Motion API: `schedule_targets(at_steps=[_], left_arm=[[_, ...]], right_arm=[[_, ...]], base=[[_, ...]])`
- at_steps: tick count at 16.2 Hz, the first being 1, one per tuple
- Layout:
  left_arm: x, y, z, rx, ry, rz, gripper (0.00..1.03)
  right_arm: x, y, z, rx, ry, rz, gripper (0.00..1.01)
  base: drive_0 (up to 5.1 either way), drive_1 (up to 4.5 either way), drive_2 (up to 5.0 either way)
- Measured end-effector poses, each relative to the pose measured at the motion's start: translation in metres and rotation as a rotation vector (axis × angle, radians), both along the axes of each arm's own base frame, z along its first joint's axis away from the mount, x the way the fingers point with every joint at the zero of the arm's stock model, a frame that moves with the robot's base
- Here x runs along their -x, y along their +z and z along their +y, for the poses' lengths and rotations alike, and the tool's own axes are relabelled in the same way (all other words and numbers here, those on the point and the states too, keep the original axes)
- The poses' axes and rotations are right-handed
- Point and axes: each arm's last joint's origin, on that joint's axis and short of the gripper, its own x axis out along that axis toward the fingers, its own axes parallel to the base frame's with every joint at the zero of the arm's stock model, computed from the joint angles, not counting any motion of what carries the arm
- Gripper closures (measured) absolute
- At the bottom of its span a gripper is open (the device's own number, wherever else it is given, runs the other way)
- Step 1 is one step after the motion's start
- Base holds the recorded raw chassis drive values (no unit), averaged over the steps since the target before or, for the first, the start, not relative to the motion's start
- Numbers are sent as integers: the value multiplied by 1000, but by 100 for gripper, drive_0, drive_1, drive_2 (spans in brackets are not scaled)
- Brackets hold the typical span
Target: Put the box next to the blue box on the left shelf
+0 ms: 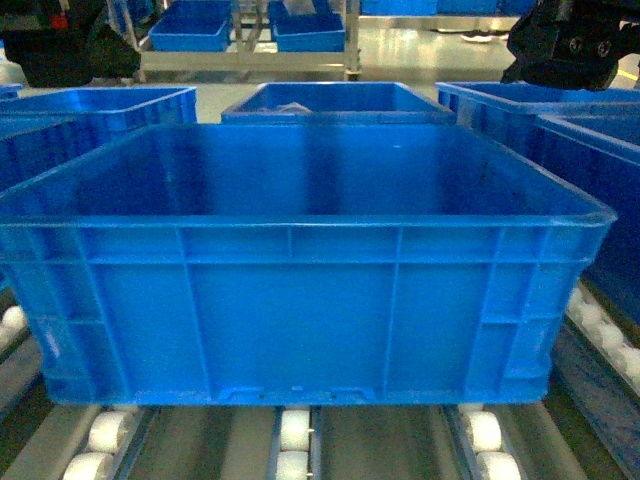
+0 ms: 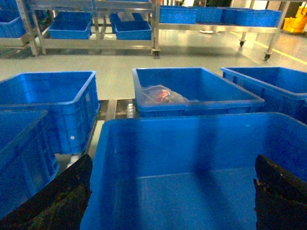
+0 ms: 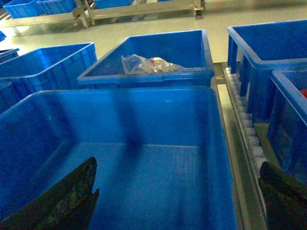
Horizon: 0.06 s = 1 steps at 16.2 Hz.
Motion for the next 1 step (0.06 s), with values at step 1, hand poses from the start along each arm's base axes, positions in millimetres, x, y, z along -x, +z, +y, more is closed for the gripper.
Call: schedule_targets(at_steps=[1], left_arm=[[0,2,0,-1,0,-4,5]], right_arm=[[0,0,0,0,0,-1,3]], base=[[0,0,0]])
